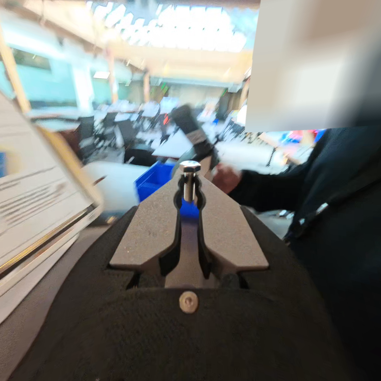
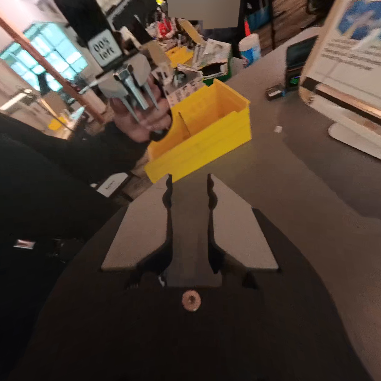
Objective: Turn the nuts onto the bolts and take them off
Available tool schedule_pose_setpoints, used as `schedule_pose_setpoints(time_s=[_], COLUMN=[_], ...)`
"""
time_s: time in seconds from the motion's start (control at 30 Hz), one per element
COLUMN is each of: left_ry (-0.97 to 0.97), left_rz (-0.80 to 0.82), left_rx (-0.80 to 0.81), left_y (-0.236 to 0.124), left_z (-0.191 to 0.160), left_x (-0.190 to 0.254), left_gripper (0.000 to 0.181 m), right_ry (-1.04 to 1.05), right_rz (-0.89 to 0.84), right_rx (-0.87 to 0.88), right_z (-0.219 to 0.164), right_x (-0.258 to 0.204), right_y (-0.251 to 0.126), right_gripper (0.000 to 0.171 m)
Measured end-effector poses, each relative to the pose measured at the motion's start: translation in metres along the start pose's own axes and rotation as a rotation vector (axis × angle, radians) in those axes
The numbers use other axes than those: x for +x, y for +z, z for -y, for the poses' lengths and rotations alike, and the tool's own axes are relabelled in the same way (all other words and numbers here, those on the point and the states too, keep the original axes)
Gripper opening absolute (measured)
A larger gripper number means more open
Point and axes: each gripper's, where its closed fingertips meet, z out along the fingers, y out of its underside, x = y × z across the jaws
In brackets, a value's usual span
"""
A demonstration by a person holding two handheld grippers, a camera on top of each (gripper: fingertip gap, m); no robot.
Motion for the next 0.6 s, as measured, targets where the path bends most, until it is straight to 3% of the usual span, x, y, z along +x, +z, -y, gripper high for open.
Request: schedule_pose_setpoints(time_s=[0.1, 0.23, 0.4, 0.47, 0.6], left_ry=[-0.071, -0.114, -0.134, -0.137, -0.123], left_rz=[-0.122, -0.148, -0.107, -0.109, -0.077], left_rx=[0.213, 0.271, 0.274, 0.276, 0.224], left_y=[0.014, 0.022, 0.030, 0.031, 0.032], left_z=[0.008, -0.001, -0.008, -0.008, -0.017], left_x=[0.023, 0.033, 0.025, 0.025, 0.023], left_gripper=[0.007, 0.007, 0.007, 0.007, 0.007], right_ry=[0.014, 0.056, 0.063, 0.064, 0.050], right_rz=[0.194, 0.427, 0.492, 0.467, 0.416], right_rx=[0.090, 0.203, 0.230, 0.245, 0.213], right_z=[0.015, 0.031, 0.031, 0.031, 0.025], right_x=[-0.031, -0.060, -0.070, -0.067, -0.059], right_y=[0.017, 0.008, 0.011, 0.011, 0.007], right_gripper=[0.030, 0.024, 0.020, 0.008, 0.008])
